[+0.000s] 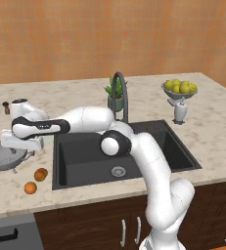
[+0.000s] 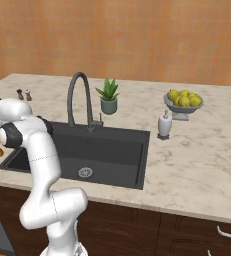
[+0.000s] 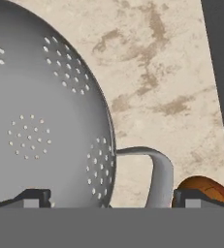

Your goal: Put the colander in the sink, put the apple, tangerine, peach in the colander, and turn on the sink faucet and pour water over the colander.

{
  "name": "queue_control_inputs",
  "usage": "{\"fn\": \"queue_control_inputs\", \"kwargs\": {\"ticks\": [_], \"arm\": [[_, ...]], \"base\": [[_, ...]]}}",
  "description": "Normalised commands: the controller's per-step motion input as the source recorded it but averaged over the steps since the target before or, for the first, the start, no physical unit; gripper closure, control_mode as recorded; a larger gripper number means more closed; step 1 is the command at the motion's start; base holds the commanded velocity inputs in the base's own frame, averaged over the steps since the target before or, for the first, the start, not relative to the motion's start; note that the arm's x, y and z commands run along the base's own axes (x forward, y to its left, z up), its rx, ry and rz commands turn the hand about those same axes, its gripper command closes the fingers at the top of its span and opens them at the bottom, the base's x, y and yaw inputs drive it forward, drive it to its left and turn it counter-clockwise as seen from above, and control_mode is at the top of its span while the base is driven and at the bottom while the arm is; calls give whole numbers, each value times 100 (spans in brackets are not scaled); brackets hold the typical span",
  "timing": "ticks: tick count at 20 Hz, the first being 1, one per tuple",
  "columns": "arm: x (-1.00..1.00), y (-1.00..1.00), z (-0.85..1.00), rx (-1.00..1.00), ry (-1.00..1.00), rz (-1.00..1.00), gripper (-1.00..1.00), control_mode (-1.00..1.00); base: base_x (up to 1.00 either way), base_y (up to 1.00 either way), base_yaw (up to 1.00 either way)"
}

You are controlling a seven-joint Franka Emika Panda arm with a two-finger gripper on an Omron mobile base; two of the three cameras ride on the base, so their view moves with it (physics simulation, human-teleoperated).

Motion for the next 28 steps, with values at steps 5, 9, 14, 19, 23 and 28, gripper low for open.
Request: {"fn": "queue_control_inputs", "kwargs": {"ticks": [5, 9, 14, 19, 23, 28], "arm": [[11, 6, -14, 0, 5, 0, -100, -100], [0, 0, -2, 0, 3, 0, -100, -100], [-7, 0, -2, 0, 1, 0, -100, -100], [-38, -6, -2, 0, -6, 0, -100, -100], [-53, -21, -9, 3, -12, 0, -100, -100], [-43, -54, -14, 4, -9, -5, -100, -100]], "base": [[0, 0, 0], [0, 0, 0], [0, 0, 0], [0, 0, 0], [0, 0, 0], [0, 0, 0]]}}
